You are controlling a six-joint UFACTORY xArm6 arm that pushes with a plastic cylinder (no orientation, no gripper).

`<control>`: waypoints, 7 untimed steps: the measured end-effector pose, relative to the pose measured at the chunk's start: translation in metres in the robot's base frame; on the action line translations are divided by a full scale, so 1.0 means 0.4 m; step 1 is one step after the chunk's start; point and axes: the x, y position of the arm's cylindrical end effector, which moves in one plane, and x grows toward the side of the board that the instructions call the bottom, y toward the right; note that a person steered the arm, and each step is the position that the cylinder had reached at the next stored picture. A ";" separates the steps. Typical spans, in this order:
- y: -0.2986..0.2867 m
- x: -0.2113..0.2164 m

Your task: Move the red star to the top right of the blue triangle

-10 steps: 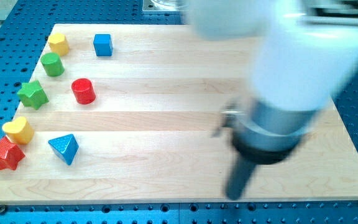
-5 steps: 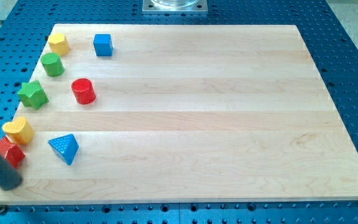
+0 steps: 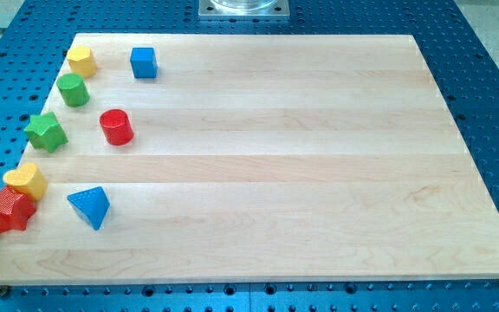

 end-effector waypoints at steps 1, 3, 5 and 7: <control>0.036 -0.048; 0.159 -0.071; 0.304 -0.136; 0.236 -0.142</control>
